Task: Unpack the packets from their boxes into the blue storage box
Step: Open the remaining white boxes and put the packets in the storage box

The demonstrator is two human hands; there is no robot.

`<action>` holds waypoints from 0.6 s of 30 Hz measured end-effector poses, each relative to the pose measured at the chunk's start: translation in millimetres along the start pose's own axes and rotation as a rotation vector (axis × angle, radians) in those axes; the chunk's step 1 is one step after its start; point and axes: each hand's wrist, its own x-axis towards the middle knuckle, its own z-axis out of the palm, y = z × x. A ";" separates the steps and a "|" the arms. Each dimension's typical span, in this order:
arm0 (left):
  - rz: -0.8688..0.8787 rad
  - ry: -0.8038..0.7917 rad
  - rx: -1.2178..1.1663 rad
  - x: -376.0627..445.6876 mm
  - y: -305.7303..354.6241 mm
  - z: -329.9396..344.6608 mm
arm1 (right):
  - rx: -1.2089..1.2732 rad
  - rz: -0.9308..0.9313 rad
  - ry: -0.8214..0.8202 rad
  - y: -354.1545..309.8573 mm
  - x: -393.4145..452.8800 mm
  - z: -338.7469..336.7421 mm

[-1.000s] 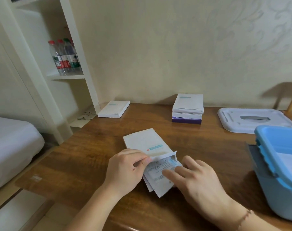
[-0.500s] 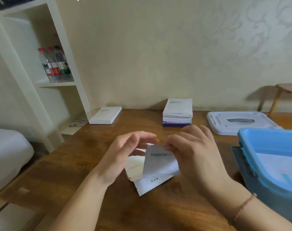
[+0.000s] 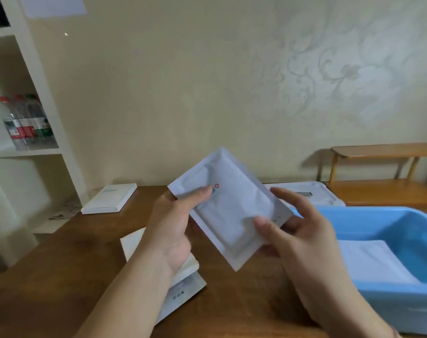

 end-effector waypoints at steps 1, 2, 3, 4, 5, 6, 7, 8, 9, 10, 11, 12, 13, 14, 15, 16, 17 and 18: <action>-0.007 -0.030 0.030 0.6 0.4 4.5 | -0.043 -0.017 -0.010 -6.2 0.6 -11.6; -0.010 -0.064 0.055 3.4 0.6 7.3 | -0.090 -0.036 -0.031 -12.6 1.9 -25.3; -0.013 -0.109 0.071 7.8 1.6 10.2 | -0.148 -0.053 -0.062 -19.2 4.9 -40.0; -0.018 -0.164 0.088 13.8 2.6 13.8 | -0.211 -0.063 -0.091 -25.5 9.5 -56.5; -0.023 -0.233 0.129 20.0 3.3 20.3 | -0.267 -0.060 -0.103 -31.0 15.8 -74.2; -0.019 -0.311 0.199 25.8 2.8 29.6 | -0.309 -0.039 -0.096 -35.4 23.9 -92.6; -0.001 -0.386 0.292 31.1 0.2 41.7 | -0.350 -0.003 -0.090 -38.9 32.8 -111.4; 0.032 -0.451 0.399 35.6 -4.1 55.1 | -0.401 0.042 -0.101 -40.7 41.2 -129.1; 0.076 -0.488 0.530 38.8 -9.6 68.4 | -0.452 0.094 -0.136 -40.9 48.5 -144.9; 0.127 -0.500 0.686 41.5 -16.4 81.2 | -0.499 0.153 -0.181 -39.1 55.0 -158.4; 0.181 -0.501 0.855 44.1 -24.6 92.1 | -0.544 0.215 -0.224 -35.7 59.8 -169.7; 0.224 -0.496 1.016 45.6 -33.9 101.5 | -0.593 0.276 -0.256 -30.8 63.1 -178.3; 0.248 -0.488 1.146 45.8 -43.3 109.6 | -0.640 0.326 -0.272 -25.1 65.2 -185.1; 0.259 -0.473 1.239 44.0 -51.7 115.4 | -0.675 0.360 -0.275 -19.2 66.6 -190.6; 0.269 -0.454 1.311 41.8 -58.5 120.2 | -0.691 0.382 -0.273 -13.9 67.9 -194.7; 0.284 -0.437 1.377 39.6 -63.7 124.1 | -0.696 0.401 -0.276 -9.7 68.4 -197.7; 0.297 -0.433 1.439 38.5 -67.6 127.2 | -0.706 0.419 -0.290 -6.8 69.1 -199.8; 0.295 -0.443 1.498 37.5 -70.2 129.4 | -0.724 0.432 -0.310 -5.0 69.0 -200.6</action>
